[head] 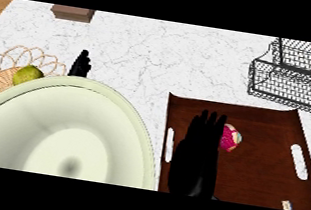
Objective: Pick the cupcake from the tray and place it in the tiered basket
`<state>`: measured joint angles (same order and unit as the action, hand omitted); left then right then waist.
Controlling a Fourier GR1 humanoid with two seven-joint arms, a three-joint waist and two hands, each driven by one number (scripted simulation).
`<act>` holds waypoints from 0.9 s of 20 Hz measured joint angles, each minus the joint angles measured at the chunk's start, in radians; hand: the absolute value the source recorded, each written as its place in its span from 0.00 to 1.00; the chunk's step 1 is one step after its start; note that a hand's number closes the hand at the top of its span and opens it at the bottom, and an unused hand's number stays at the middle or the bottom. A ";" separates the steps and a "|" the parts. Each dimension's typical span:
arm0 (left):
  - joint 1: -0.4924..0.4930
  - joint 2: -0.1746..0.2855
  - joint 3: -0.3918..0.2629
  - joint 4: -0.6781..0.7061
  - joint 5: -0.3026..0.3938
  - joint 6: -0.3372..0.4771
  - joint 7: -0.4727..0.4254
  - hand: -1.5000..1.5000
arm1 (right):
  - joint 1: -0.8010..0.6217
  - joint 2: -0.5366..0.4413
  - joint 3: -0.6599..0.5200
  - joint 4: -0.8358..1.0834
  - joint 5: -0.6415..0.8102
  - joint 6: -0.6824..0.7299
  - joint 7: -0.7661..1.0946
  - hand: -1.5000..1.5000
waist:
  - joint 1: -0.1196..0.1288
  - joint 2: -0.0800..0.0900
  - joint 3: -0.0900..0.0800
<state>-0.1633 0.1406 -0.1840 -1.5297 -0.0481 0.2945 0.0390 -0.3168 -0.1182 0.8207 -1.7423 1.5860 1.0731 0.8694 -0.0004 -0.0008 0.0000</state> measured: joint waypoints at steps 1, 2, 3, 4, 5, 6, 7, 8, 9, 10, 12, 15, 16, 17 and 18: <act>0.008 0.001 0.005 -0.006 -0.002 -0.006 -0.002 0.50 | 0.005 -0.008 -0.006 0.000 0.003 -0.005 -0.004 0.00 | 0.001 0.000 0.000; 0.005 -0.004 0.006 -0.001 -0.005 -0.009 -0.003 0.50 | 0.007 -0.014 -0.013 0.019 0.002 -0.022 -0.004 0.00 | 0.001 0.000 0.000; 0.008 -0.012 0.000 0.000 -0.013 -0.005 -0.004 0.50 | -0.009 -0.026 -0.031 0.027 -0.008 -0.023 -0.020 0.00 | 0.001 0.000 0.000; 0.003 -0.011 0.008 -0.004 -0.013 -0.008 0.004 0.50 | -0.005 -0.023 -0.029 0.042 -0.009 -0.038 -0.020 0.00 | 0.002 0.000 0.000; 0.003 -0.014 0.010 -0.003 -0.015 -0.010 0.002 0.50 | -0.012 -0.037 -0.041 0.040 -0.015 -0.044 -0.032 0.00 | 0.002 0.001 0.000; -0.002 -0.011 0.016 -0.002 -0.015 -0.017 0.006 0.50 | -0.005 -0.046 -0.041 0.039 -0.015 -0.057 -0.035 0.00 | 0.002 0.001 0.000; -0.005 -0.011 0.021 0.002 -0.016 -0.023 0.001 0.50 | -0.006 -0.043 -0.043 0.031 -0.015 -0.052 -0.045 0.00 | 0.001 0.001 0.000; -0.005 -0.020 0.018 0.003 -0.024 -0.019 0.005 0.50 | 0.000 -0.047 -0.043 0.021 -0.014 -0.052 -0.053 0.00 | 0.001 0.000 0.000; -0.001 -0.014 0.029 0.009 -0.016 -0.032 -0.006 0.50 | 0.000 -0.033 -0.045 0.048 -0.014 -0.066 -0.051 0.00 | 0.002 0.001 0.000; 0.005 -0.014 0.030 -0.006 -0.018 -0.036 0.003 0.50 | 0.003 -0.030 -0.049 0.059 -0.012 -0.077 -0.052 0.00 | 0.002 0.001 0.000; 0.006 -0.011 0.043 -0.013 -0.014 -0.050 0.005 0.50 | 0.004 -0.025 -0.053 0.089 -0.008 -0.099 -0.059 0.00 | 0.003 0.001 0.000; -0.009 -0.032 0.046 0.019 -0.032 -0.045 -0.010 0.50 | -0.004 -0.033 -0.080 0.100 -0.011 -0.111 -0.090 0.00 | 0.001 0.001 0.000; -0.009 -0.030 0.052 0.025 -0.030 -0.052 -0.013 0.50 | 0.006 -0.020 -0.077 0.111 -0.005 -0.124 -0.084 0.00 | 0.001 0.001 0.000; 0.005 -0.034 0.046 0.005 -0.036 -0.052 -0.006 0.50 | -0.002 -0.021 -0.092 0.126 -0.006 -0.133 -0.093 0.00 | 0.002 0.001 0.000; 0.018 -0.026 0.051 -0.015 -0.033 -0.062 -0.002 0.50 | -0.001 -0.019 -0.095 0.128 -0.003 -0.138 -0.101 0.00 | 0.003 0.001 0.000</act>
<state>-0.1456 0.1144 -0.1333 -1.5444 -0.0809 0.2327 0.0368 -0.3182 -0.1371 0.7260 -1.6140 1.5831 0.9355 0.7686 0.0024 -0.0002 0.0000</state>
